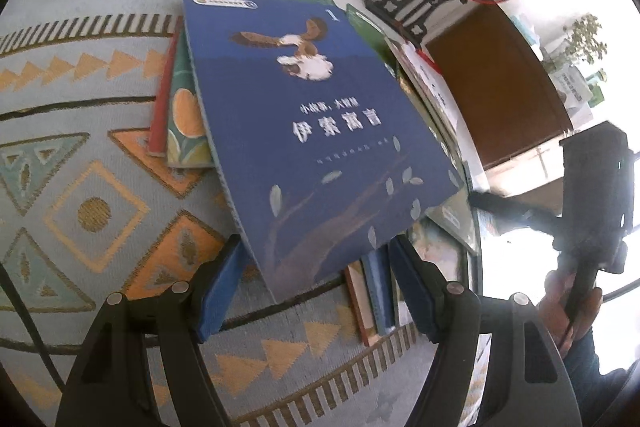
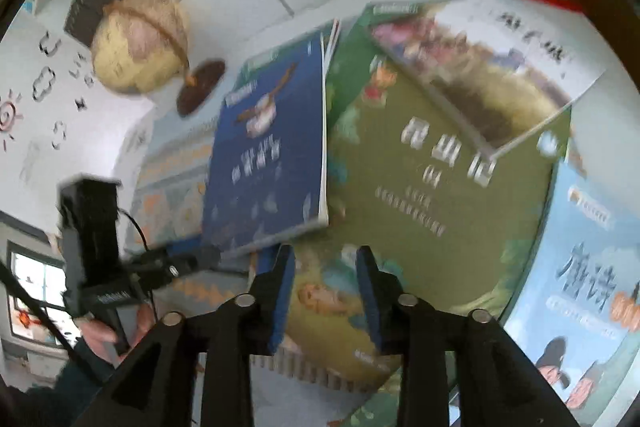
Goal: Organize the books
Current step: 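Pull the blue book out of the pile with the right gripper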
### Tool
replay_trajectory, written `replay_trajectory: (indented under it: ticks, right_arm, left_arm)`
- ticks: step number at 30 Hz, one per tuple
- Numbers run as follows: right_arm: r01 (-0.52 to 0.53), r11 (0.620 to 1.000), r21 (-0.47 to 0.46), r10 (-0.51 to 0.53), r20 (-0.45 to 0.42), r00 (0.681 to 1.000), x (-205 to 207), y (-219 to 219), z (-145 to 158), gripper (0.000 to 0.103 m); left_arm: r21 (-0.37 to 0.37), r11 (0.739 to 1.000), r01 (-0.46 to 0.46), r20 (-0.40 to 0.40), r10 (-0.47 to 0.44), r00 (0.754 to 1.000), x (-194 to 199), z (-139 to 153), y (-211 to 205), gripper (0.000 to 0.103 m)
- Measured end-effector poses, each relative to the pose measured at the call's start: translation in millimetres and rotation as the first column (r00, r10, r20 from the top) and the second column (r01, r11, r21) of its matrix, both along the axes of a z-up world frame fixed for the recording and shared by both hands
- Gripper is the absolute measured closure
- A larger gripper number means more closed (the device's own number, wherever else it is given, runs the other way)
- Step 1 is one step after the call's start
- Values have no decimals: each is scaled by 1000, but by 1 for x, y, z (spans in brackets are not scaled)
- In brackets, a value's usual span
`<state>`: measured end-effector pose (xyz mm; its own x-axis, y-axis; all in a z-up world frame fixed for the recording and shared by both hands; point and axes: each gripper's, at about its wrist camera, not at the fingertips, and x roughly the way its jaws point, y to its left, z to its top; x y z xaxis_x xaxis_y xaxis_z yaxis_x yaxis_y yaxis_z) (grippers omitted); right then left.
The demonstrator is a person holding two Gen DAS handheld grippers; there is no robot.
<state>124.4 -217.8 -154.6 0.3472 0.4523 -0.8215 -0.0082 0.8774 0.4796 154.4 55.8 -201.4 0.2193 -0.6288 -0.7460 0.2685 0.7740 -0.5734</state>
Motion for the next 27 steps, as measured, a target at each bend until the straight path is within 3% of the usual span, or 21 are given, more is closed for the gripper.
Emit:
replay_trajectory:
  ticks: [1,2,5,8,11,12,13,15,18,22,25,27]
  right_arm:
    - [22,1000,10,-22,25,999,7,-3,2,33]
    - [38,999,8,-38,42,998,13,-2,4,28]
    - [36,999,19,-38,82,996,38,-2,-3,27]
    - [29,999,-23,-27,79,996,53,4,-19,47]
    - [23,999,-35,-18,119,993,54,15,-27,50]
    - [12,1000,-25,-9,121,993,55,20,-27,62]
    - [-13,1000,16,11,101,995,55,22,-30,67]
    - [-12,1000,15,11,107,994,50,29,-30,67]
    - [-26,991,133,15,83,996,39,25,-32,74]
    - [-43,979,200,23,101,995,12,21,-27,75]
    - [-53,994,99,45,86,995,3,32,-33,75]
    - [-61,997,52,55,98,994,-2,40,-33,75]
  left_arm:
    - [-3,1000,-9,0,9,1000,2,0,1,32]
    - [-6,1000,-19,0,19,1000,4,0,3,32]
    - [-15,999,-35,0,35,999,12,-3,6,32]
    - [-34,998,-47,0,47,999,18,-5,7,32]
    - [-57,996,-70,5,70,998,24,-6,4,32]
    - [-57,996,-74,9,75,997,24,-6,1,32]
    - [-43,996,-84,21,85,996,24,-5,0,33]
    - [-19,996,-82,46,83,995,21,-2,-5,34]
    - [-40,999,-35,66,37,997,8,9,-9,37]
    - [93,995,19,181,-36,983,-13,24,-29,39]
    - [216,975,59,225,-108,968,-21,22,-47,40]
    - [248,967,54,257,-119,959,-25,23,-53,40]
